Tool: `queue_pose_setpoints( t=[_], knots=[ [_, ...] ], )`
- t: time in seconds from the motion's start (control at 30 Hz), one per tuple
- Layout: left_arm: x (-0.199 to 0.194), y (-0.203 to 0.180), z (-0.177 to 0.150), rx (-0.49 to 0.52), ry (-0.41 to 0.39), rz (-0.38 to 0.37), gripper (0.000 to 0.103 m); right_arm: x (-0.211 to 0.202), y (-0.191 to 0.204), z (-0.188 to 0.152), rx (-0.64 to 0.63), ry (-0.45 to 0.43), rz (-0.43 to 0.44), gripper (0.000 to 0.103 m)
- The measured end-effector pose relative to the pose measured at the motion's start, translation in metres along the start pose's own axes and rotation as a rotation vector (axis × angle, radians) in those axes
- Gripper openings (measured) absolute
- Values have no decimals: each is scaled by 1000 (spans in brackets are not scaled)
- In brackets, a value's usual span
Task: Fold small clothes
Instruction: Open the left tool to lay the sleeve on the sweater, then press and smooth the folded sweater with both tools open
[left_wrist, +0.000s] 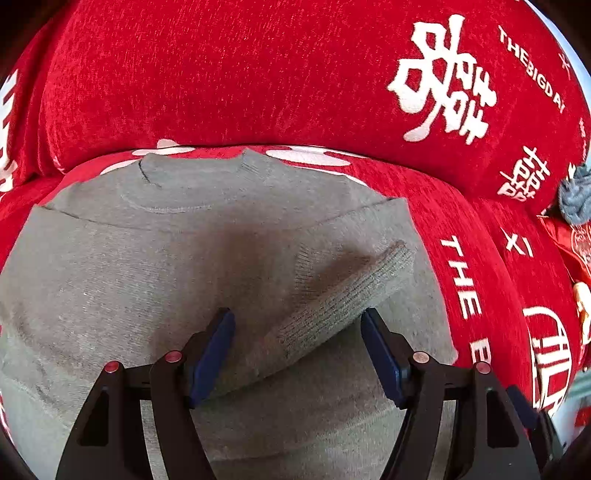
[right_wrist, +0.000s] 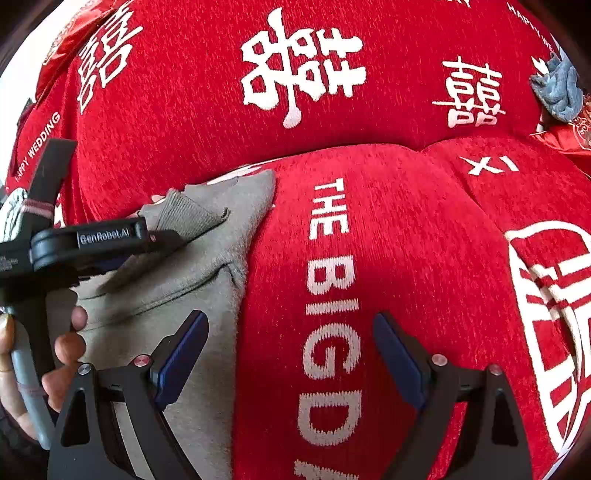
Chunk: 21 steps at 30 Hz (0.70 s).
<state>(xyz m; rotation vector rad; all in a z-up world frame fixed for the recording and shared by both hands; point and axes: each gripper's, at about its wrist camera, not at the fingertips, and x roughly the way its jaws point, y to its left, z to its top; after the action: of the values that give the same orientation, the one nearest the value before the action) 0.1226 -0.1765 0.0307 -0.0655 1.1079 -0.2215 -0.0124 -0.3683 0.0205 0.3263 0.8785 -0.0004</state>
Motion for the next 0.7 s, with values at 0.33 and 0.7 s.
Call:
queue_pose_setpoints(
  t=[0.33,0.7],
  knots=[
    [-34,54,-12,-32,-68,-74,72,-4,17,40,83,13,166,92],
    [-19,108,-18,-97,-51,94,72,98,58,86,319,258,361,76]
  ],
)
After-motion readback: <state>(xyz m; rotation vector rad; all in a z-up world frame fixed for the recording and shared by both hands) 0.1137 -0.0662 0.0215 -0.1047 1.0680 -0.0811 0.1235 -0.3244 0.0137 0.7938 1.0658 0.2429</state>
